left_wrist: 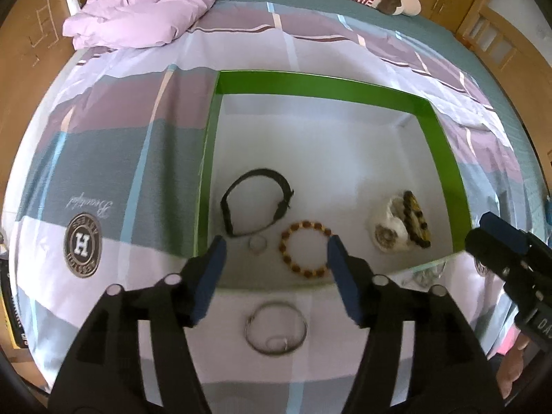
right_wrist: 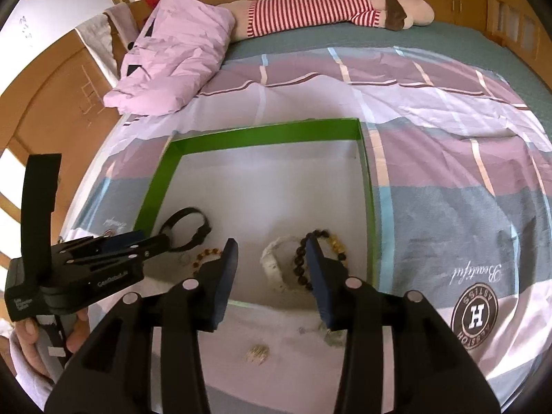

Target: Organize jewelry

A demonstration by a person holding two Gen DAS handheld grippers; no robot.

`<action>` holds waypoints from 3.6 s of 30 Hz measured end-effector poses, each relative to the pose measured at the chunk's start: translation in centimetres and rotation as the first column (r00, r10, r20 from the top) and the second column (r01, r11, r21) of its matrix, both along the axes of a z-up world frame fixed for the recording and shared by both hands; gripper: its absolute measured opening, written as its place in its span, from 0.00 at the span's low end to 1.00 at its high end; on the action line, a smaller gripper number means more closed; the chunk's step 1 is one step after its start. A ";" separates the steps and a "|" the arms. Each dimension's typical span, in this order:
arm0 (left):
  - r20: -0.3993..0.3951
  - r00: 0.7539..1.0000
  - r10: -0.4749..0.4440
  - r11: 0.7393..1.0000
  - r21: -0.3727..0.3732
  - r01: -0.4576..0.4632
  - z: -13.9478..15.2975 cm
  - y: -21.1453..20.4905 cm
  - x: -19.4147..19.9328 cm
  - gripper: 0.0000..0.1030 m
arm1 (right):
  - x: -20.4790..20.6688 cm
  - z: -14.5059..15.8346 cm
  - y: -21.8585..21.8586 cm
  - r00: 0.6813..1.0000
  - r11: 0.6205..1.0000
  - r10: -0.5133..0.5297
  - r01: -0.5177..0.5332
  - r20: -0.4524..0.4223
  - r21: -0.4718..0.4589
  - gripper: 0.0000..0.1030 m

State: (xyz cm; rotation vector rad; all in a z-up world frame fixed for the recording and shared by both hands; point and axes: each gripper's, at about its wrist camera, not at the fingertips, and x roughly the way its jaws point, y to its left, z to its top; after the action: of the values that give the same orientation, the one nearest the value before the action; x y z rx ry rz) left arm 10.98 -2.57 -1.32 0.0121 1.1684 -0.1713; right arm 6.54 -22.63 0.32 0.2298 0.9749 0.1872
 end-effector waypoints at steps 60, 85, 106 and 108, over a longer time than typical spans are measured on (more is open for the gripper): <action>-0.179 0.982 0.067 0.998 0.030 -0.063 -6.5 3.0 -3.2 0.07 | -2.7 -8.5 0.6 0.979 0.997 -0.033 0.018 -0.199 -0.078 0.10; -0.158 0.987 0.037 0.999 0.018 -0.035 -5.4 2.9 -2.6 0.08 | -2.3 -9.7 0.4 0.978 0.984 -0.045 0.009 -0.202 -0.177 0.60; -0.069 0.998 -0.014 1.000 -0.014 0.013 -1.6 1.8 -4.2 0.08 | -4.0 -5.4 1.0 0.993 0.997 0.028 -0.036 -0.111 -0.071 0.07; -0.071 0.997 -0.012 1.000 0.009 0.013 -2.0 1.6 -4.1 0.08 | -4.3 -4.2 0.7 0.997 0.997 0.030 -0.036 -0.075 -0.072 0.07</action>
State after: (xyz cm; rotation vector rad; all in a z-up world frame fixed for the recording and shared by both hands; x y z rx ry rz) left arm 6.87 -0.98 -3.33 0.0221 1.2402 -0.1784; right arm 2.24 -21.95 -3.86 0.1540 1.0577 0.1739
